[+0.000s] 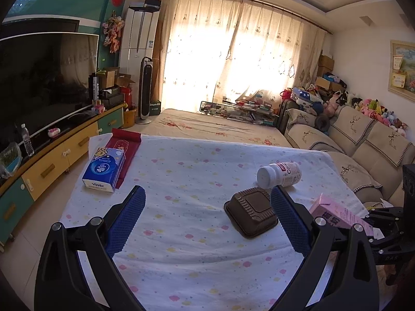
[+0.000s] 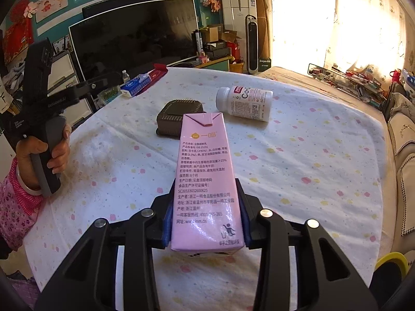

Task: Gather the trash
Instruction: 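Carry the pink carton over the yellow-rimmed bin and open the right tool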

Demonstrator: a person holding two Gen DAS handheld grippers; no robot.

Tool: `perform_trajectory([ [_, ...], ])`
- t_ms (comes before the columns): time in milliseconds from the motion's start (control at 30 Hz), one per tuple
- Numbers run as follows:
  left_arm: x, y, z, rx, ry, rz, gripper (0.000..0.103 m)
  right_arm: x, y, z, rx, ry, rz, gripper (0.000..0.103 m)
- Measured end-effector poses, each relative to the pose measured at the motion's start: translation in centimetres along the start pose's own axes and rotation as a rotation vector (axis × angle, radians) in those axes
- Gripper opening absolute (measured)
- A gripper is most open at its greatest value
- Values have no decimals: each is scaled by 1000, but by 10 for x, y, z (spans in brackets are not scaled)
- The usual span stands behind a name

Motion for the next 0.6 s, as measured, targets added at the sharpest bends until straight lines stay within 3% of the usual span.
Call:
perform_trajectory([
  [300, -3, -1, 5, -1, -10, -10, 96, -20, 71, 62, -154, -152, 72, 38],
  [600, -6, -5, 4, 5, -18, -20, 95, -117, 125, 165, -377, -407, 5, 38],
])
Point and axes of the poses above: each gripper's, at about its wrist camera, not at the fingertips, and y roughly against the way its jaws point, z to its right, x to its top, the point moved 9 cm from there along -y, roughly the way its jaws point, and after that the axes turned 7 degrees about y, right-handed, at the moved point
